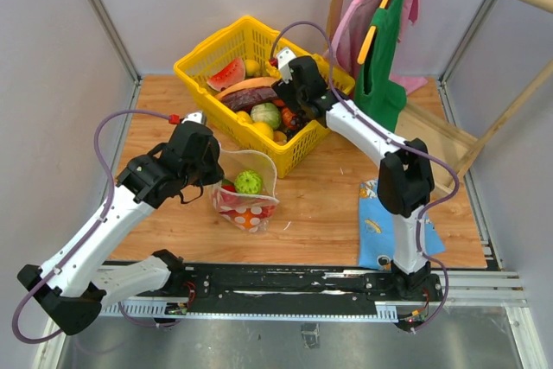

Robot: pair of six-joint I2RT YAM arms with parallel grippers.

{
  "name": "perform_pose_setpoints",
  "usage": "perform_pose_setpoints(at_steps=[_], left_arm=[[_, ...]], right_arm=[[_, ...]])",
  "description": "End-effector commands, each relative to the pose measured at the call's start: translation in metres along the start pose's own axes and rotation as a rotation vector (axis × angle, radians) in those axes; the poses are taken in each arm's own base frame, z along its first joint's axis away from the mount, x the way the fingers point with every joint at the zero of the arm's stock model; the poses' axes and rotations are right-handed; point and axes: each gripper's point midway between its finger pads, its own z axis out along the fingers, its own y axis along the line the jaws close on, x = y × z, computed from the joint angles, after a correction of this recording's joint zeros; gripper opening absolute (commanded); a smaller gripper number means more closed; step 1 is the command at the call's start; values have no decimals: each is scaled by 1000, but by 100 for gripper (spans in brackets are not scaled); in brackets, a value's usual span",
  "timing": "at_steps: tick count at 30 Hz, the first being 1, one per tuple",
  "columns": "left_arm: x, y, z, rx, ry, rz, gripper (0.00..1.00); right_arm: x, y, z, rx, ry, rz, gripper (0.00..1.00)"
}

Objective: Place the food in the zip-top bag and seal the zipper
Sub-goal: Pick up the fake vegetable from the bin.

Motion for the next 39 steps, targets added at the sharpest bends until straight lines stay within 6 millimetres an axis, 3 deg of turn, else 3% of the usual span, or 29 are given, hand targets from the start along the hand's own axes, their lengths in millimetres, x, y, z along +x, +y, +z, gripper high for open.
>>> perform_pose_setpoints(at_steps=[1,10,14,23,29,35,39], left_arm=[[-11,-4,-4,30,-52,-13,0],[-11,-5,-2,36,-55,-13,0],[-11,-6,-1,37,-53,-10,0],[-12,-6,0,37,-58,-11,0],[-12,-4,1,25,-62,-19,0],[-13,-4,0,23,-70,-30,0],[-13,-3,0,23,-75,-37,0]], right_arm=[[-29,8,-42,-69,-62,46,37],[-44,32,-80,-213,-90,73,35],[-59,40,-101,-278,-133,71,35],[-94,46,-166,-428,-280,113,34],[-105,60,-216,-597,-383,161,33],[-105,101,-268,-832,-471,169,33],[-97,130,-290,-931,-488,137,33]])
